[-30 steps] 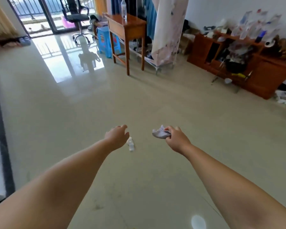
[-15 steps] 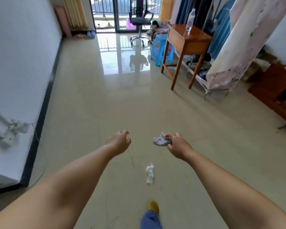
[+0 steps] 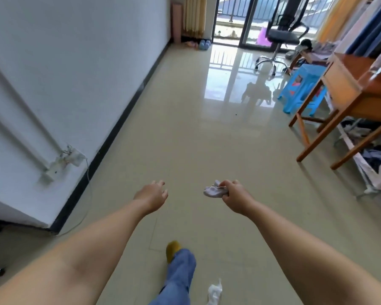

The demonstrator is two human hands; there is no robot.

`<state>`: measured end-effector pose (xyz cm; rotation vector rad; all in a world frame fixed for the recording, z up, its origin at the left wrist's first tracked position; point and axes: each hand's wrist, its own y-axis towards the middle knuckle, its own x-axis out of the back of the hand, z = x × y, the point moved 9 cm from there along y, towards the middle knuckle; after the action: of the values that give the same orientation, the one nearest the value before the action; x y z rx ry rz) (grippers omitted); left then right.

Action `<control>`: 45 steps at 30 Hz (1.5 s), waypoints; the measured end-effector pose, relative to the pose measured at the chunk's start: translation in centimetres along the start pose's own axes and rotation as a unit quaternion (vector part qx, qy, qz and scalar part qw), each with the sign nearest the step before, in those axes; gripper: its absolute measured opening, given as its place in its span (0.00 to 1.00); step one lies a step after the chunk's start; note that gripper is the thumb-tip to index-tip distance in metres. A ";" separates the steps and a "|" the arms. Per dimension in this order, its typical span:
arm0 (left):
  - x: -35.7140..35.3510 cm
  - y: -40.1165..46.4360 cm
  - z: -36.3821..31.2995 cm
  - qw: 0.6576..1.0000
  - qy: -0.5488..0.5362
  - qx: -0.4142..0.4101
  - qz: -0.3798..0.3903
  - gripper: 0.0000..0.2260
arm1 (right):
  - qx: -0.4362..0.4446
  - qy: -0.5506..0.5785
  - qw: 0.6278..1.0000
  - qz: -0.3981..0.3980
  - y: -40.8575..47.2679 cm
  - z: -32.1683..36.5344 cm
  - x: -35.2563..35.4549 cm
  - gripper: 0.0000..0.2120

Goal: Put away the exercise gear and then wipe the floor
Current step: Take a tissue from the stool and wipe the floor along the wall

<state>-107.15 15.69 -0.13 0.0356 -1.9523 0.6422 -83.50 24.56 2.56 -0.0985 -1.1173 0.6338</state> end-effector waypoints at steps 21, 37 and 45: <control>19.0 38.6 4.0 0.978 -0.090 0.182 -0.043 0.20 | 0.126 -0.071 0.985 0.098 50.8 12.0 15.1 0.16; 15.3 46.1 20.8 0.850 -0.290 0.439 -0.029 0.20 | 0.275 -0.247 0.866 0.337 73.6 31.5 0.2 0.18; 10.6 56.5 28.2 0.823 -0.351 0.446 -0.017 0.20 | 0.256 -0.248 0.841 0.408 84.1 35.2 -12.8 0.20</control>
<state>-152.50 54.02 -23.92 1.0120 -2.1152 1.6455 -153.12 78.69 -23.87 0.0672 -1.3489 1.7909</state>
